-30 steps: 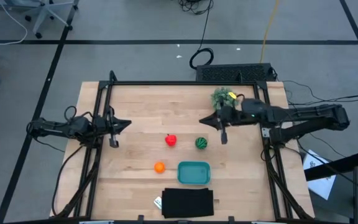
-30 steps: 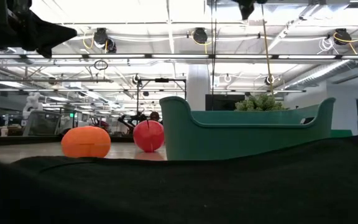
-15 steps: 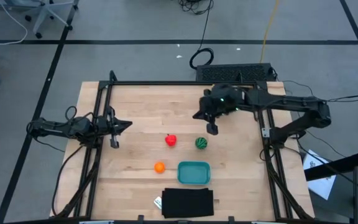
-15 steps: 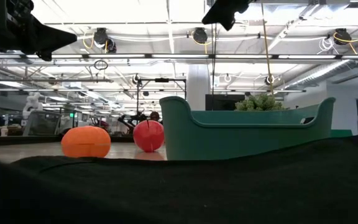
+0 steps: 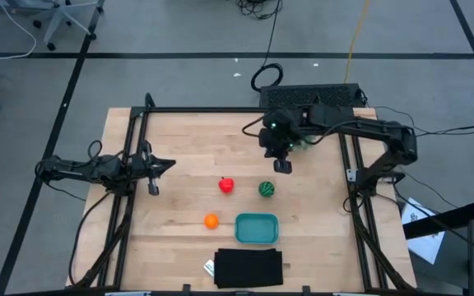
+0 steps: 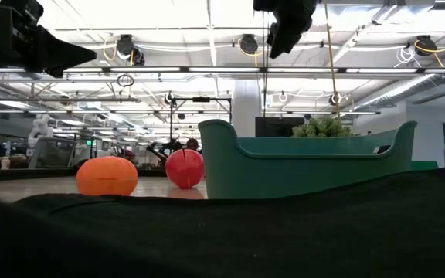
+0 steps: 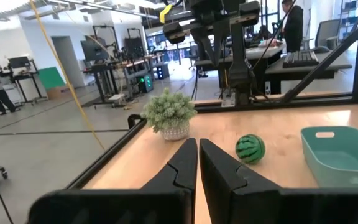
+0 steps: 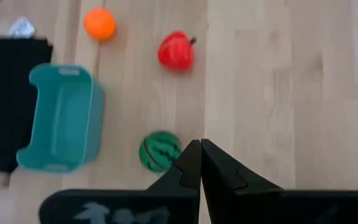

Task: Pick and placing Produce into tupperware
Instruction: Put the watermelon toy into the green bin

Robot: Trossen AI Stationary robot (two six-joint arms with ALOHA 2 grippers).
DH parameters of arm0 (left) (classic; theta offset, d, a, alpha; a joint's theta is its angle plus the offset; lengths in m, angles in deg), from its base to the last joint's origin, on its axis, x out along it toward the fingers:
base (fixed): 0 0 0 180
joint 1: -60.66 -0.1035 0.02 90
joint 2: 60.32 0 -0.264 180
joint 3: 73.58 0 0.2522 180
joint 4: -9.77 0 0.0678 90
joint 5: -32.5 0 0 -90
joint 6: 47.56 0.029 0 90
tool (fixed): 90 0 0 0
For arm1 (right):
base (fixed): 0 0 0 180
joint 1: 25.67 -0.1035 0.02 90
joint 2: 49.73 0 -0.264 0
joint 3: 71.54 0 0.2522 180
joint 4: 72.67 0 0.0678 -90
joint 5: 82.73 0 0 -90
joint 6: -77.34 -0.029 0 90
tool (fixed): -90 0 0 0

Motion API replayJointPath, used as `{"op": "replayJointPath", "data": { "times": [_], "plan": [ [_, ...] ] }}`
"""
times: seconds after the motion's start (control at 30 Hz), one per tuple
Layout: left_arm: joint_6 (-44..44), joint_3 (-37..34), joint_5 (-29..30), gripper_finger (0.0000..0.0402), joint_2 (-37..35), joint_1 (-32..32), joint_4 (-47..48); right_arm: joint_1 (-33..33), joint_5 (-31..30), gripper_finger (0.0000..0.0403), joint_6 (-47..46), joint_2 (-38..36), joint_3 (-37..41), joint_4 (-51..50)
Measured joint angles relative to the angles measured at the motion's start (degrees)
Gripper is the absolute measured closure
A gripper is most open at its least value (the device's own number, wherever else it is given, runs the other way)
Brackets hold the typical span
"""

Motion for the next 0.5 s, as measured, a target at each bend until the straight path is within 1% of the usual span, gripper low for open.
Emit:
{"op": "replayJointPath", "data": {
  "times": [0.23, 0.37, 0.5],
  "plan": [
    [0.42, 0.00, 1.27, 0.0378, 0.00, -0.02, -0.06, -3.04, -0.04, 0.0403, 8.02, 7.77, -9.47, -9.08],
    [0.48, 0.00, 2.04, 0.0378, 0.02, -0.02, -0.03, -4.30, -0.17, 0.0403, 14.79, 12.02, -14.97, -14.92],
    [0.46, 0.00, 2.03, 0.0378, 0.00, -0.02, 0.23, -4.85, -4.02, 0.0403, 18.88, 14.30, -17.99, -15.54]
  ]
}}
